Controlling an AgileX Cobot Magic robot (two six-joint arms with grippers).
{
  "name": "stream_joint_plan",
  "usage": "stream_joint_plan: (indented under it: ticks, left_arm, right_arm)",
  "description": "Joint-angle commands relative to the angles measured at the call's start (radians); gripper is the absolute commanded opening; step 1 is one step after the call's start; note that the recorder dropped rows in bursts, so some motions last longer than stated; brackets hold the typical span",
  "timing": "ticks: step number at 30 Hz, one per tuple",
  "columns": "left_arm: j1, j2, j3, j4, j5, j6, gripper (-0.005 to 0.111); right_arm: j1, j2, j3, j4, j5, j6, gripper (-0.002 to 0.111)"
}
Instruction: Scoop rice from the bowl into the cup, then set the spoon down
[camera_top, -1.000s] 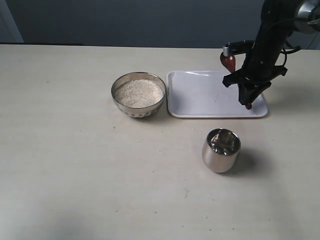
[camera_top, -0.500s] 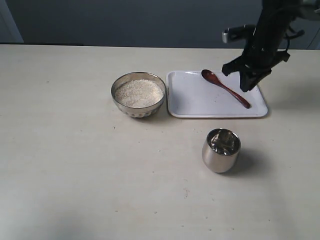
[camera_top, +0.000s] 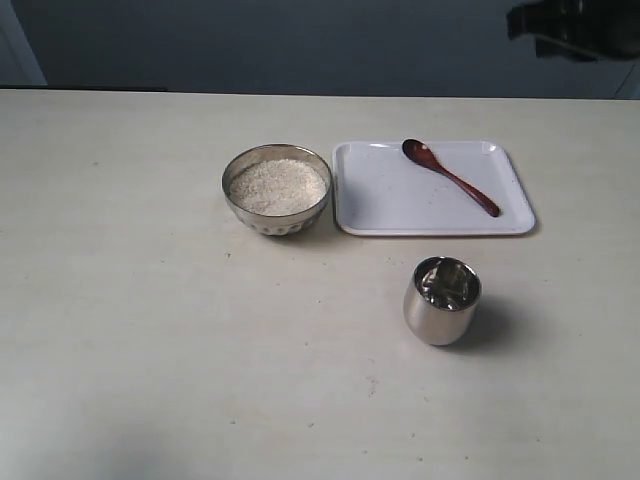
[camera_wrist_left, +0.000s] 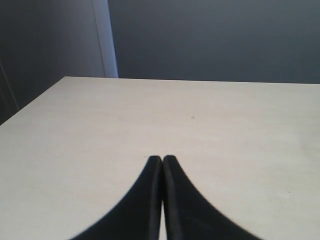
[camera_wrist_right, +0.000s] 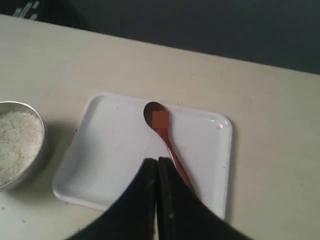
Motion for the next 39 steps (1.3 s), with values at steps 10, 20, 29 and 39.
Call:
stream_joint_plan:
  ticks: [10,20,29,39]
  left_arm:
    - [0.002,0.003,0.005,0.000,-0.005,-0.003,0.001]
    - [0.002,0.003,0.005,0.013,-0.005,-0.003,0.001]
    - [0.002,0.003,0.005,0.029,-0.005,-0.003,0.001]
    - [0.002,0.003,0.005,0.029,-0.005,-0.003,0.001]
  right_arm:
    - [-0.004,-0.281,0.603,0.009,-0.088,0.007,0.000]
    - [0.019,-0.589,0.630,-0.324,-0.180,0.040,-0.001]
    - [-0.271,-1.012,1.010,-0.059,-0.660,0.097,-0.001]
    - [-0.281,-1.234,1.115,-0.097,-0.512,0.091,-0.001]
